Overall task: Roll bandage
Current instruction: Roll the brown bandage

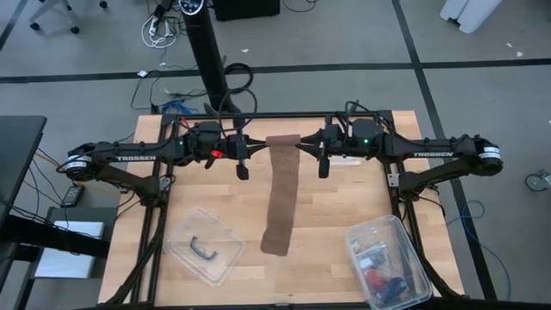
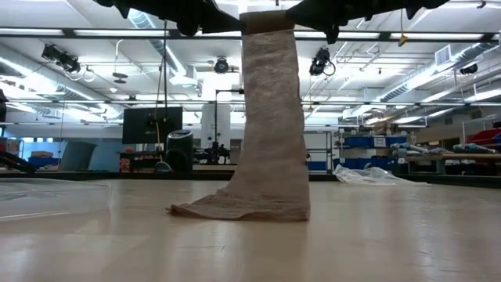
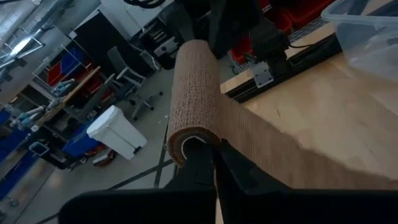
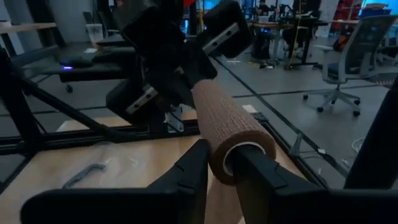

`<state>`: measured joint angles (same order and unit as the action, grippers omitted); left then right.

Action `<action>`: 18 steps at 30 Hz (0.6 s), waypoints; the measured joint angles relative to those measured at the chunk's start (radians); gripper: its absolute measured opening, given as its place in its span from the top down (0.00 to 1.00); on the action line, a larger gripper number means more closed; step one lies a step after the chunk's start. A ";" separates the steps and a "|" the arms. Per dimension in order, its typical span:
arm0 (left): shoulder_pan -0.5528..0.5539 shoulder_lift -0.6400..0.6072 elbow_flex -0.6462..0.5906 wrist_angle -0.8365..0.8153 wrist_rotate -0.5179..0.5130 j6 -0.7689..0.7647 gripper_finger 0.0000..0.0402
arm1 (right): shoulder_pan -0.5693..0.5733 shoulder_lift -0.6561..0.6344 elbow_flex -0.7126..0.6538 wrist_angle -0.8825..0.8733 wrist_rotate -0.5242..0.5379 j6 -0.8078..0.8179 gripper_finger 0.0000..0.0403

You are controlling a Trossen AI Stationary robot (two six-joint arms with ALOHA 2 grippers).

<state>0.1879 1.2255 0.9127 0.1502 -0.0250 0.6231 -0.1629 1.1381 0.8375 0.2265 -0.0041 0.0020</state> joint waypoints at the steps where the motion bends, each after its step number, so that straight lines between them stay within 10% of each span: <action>1: 0.000 0.000 0.000 -0.002 0.000 -0.004 1.00 | -0.002 0.000 0.000 0.001 -0.002 -0.004 0.85; 18: 0.015 0.000 0.002 -0.060 0.037 -0.282 0.88 | 0.025 0.007 -0.002 0.001 0.006 -0.168 0.99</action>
<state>0.2028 1.2255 0.9142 0.0906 0.0121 0.3415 -0.1375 1.1454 0.8356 0.2277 0.0021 -0.1656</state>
